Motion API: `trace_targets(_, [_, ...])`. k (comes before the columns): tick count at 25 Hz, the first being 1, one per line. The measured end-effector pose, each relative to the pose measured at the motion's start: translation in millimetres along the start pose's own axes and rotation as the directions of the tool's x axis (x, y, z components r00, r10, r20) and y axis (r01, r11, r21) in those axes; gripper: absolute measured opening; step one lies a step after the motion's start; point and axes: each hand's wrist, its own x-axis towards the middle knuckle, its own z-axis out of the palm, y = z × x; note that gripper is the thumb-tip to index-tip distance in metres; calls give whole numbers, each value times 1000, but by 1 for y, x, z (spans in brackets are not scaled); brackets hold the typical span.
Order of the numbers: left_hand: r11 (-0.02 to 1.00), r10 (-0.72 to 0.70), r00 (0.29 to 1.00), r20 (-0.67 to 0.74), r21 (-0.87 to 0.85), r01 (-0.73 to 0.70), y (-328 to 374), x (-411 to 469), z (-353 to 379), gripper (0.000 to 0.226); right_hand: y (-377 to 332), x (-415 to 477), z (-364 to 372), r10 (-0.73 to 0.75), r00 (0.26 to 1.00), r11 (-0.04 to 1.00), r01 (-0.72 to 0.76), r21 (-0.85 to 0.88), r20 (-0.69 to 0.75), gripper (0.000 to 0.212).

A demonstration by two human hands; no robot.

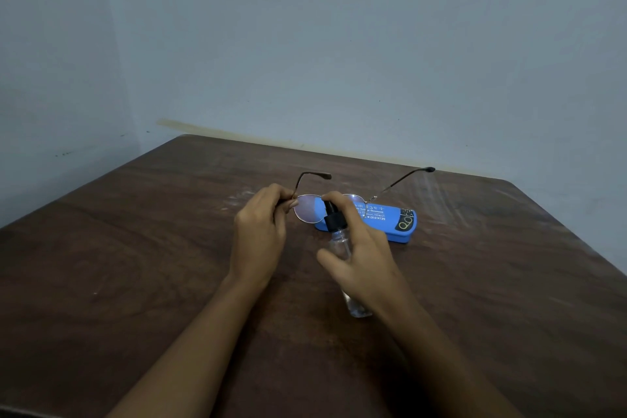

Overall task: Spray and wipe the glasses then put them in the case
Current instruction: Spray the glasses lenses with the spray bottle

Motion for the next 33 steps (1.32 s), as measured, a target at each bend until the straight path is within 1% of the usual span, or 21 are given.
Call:
trace_targets(3, [1000, -7, 1000, -5, 5, 7, -1, 0, 0, 7, 0, -1, -1, 18, 1000, 1000, -18, 14, -18, 61])
trace_targets(6, [1000, -14, 1000, -6, -1, 14, -2, 0, 0, 7, 0, -2, -1, 28, 999, 999, -27, 43, -32, 69])
trace_targets(12, [998, -53, 997, -49, -35, 52, -6, 2, 1, 9, 9, 2, -10, 97, 983, 993, -86, 75, -156, 77])
trace_targets(15, [998, -64, 996, -54, -26, 63, -7, 2, 0, 9, 11, 1, -15, 117, 978, 991, -104, 81, -175, 71])
trace_targets(19, [997, -79, 995, -64, -6, 79, -7, 2, -1, 11, 14, 1, -17, 144, 976, 987, -128, 101, -164, 60])
trace_targets(24, [998, -70, 994, -83, -3, 70, -7, 2, -2, 11, 16, 0, -14, 138, 974, 988, -123, 91, -179, 57])
trace_targets(26, [997, -71, 994, -84, -9, 71, -8, 2, -2, 12, 17, 2, -15, 144, 973, 988, -130, 87, -182, 59])
trace_targets(30, [997, -78, 994, -81, -5, 77, -7, 2, -1, 11, 16, 2, -16, 146, 975, 989, -136, 64, -171, 73])
trace_targets(33, [997, -81, 994, -80, -2, 81, -7, 2, -1, 10, 17, 2, -15, 142, 976, 989, -134, 64, -164, 69])
